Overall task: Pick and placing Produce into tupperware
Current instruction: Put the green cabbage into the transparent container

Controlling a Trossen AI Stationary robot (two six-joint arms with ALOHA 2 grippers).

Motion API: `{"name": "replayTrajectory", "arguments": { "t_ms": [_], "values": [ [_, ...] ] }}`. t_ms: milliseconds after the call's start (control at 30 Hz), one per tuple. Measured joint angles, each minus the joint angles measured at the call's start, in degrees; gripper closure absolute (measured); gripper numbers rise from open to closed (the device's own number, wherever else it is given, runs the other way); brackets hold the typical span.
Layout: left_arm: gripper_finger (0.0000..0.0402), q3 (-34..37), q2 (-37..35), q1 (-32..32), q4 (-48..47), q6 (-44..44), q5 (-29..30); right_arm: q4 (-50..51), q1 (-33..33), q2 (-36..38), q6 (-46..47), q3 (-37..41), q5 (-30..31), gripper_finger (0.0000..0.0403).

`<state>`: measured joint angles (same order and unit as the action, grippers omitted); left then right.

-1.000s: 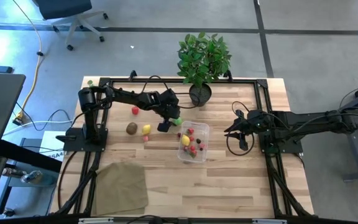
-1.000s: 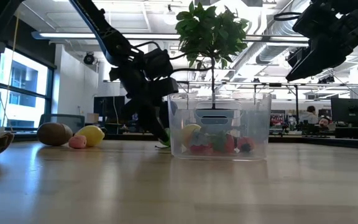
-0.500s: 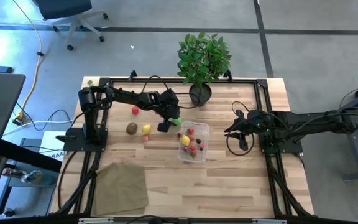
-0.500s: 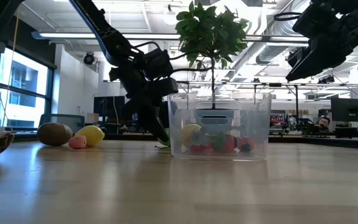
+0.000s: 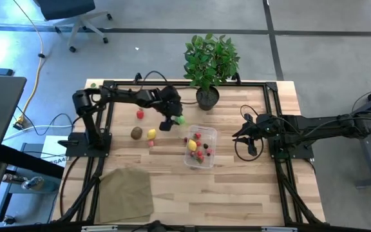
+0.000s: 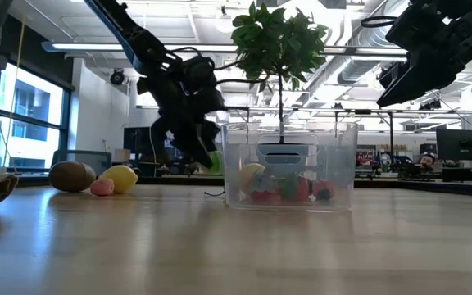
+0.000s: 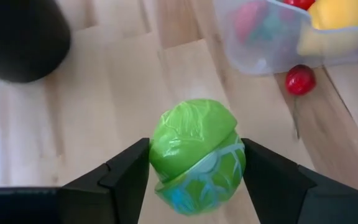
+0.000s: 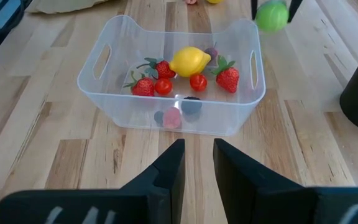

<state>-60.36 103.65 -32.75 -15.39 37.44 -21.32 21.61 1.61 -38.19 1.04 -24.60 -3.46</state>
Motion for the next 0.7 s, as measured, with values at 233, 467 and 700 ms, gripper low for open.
{"name": "replayTrajectory", "arguments": {
  "t_ms": [233,467,700],
  "values": [
    [0.0175,0.0,-4.9,-2.8,-5.8,1.4,-0.2,0.0,0.0,0.0,0.0,0.0,0.0,0.0329],
    [0.0175,0.0,-9.1,-3.4,-11.0,3.0,-0.2,0.0,0.0,0.0,0.0,0.0,0.0,0.0329],
    [0.0174,0.0,-12.9,-3.4,-13.9,3.2,-2.0,0.0,0.0,0.0,0.0,0.0,0.0,0.0329]
  ]
}}
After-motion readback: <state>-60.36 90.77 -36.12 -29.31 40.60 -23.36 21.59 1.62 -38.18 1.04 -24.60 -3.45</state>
